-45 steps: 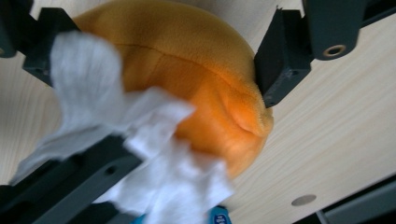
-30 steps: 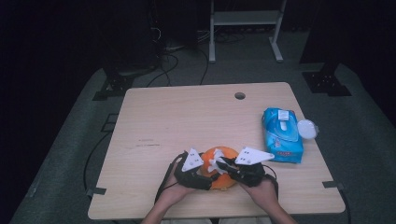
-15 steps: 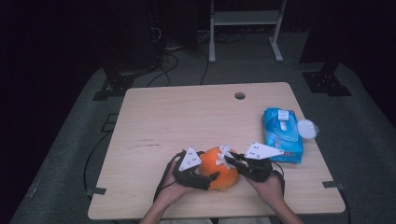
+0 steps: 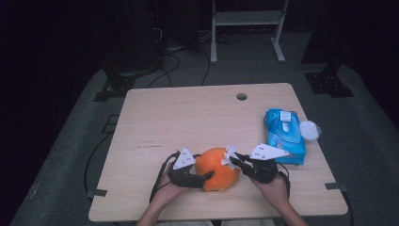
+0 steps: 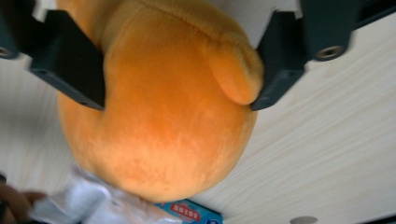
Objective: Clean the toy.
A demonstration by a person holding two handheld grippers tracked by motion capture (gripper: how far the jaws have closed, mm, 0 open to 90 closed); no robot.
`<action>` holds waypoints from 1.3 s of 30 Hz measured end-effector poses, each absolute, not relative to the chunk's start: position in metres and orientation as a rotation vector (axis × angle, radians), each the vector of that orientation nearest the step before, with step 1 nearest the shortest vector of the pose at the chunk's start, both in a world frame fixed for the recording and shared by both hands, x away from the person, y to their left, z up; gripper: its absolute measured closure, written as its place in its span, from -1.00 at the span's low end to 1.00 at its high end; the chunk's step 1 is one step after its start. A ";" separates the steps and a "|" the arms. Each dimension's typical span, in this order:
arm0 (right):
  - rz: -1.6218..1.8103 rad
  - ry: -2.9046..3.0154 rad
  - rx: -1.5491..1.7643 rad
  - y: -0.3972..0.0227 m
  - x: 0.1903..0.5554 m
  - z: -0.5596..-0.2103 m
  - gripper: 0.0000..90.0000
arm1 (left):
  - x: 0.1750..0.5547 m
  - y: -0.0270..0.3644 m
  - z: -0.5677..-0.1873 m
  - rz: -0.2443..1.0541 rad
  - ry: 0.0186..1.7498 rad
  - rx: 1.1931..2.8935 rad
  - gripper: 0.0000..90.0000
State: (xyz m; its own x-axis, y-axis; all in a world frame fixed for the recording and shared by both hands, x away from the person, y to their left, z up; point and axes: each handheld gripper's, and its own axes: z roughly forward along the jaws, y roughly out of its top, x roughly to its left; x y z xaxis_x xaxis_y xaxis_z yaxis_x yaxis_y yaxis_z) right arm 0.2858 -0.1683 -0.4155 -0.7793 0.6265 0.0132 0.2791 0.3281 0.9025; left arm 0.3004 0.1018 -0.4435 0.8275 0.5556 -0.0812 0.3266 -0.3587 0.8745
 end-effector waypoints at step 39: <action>1.494 2.218 0.983 -0.178 0.303 -0.430 0.75 | 0.285 0.091 -0.440 0.592 0.520 2.000 -0.24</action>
